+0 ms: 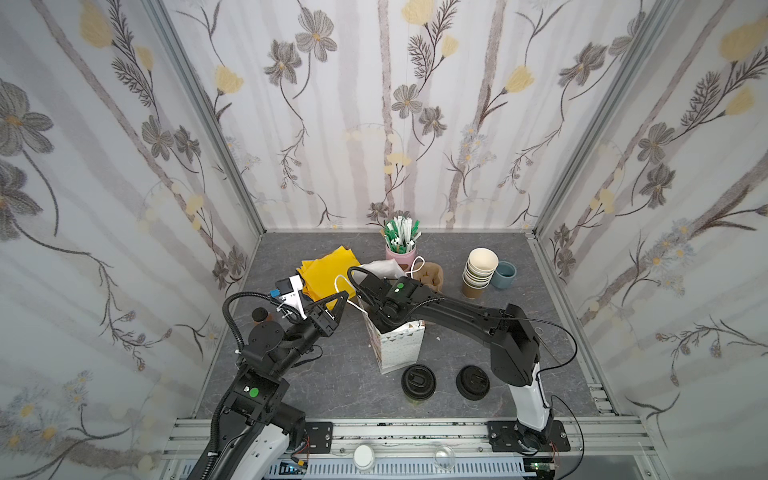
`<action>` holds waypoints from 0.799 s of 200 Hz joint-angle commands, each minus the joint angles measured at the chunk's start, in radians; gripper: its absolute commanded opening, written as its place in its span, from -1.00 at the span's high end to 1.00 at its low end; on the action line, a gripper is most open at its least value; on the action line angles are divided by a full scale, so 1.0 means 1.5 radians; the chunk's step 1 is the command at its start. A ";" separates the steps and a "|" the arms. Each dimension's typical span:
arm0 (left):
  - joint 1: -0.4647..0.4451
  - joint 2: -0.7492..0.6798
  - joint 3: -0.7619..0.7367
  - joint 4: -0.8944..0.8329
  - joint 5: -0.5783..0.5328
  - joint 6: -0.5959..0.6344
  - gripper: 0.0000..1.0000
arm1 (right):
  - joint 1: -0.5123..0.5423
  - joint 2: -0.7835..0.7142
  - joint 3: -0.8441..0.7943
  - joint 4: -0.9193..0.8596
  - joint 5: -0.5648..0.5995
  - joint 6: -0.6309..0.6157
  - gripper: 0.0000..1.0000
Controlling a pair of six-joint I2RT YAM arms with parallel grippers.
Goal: Pack the takeout coffee
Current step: 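Push the cup carrier down to the bag bottom with the right gripper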
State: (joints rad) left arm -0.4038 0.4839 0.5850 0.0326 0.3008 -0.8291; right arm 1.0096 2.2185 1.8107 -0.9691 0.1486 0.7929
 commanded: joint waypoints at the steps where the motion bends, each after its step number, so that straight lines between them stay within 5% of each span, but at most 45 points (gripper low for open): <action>1: 0.000 0.002 0.009 0.029 0.006 0.006 -0.04 | 0.000 0.000 0.012 0.012 0.015 0.009 -0.22; 57: 0.000 0.027 0.027 0.029 -0.007 0.009 -0.09 | 0.001 -0.004 0.016 0.009 0.019 0.009 -0.21; 100: 0.000 0.053 0.034 0.029 -0.019 0.009 0.23 | 0.002 -0.007 0.016 0.011 0.020 0.009 -0.20; 147: 0.000 0.057 0.029 0.028 -0.029 0.011 1.00 | 0.002 -0.024 0.017 0.011 0.033 0.019 -0.21; 160: 0.000 0.056 0.028 0.028 -0.028 0.009 1.00 | 0.003 -0.035 0.020 0.009 0.045 0.026 -0.22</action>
State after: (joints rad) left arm -0.4038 0.5724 0.6285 0.0330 0.2684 -0.8124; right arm 1.0119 2.1971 1.8252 -0.9699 0.1650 0.8032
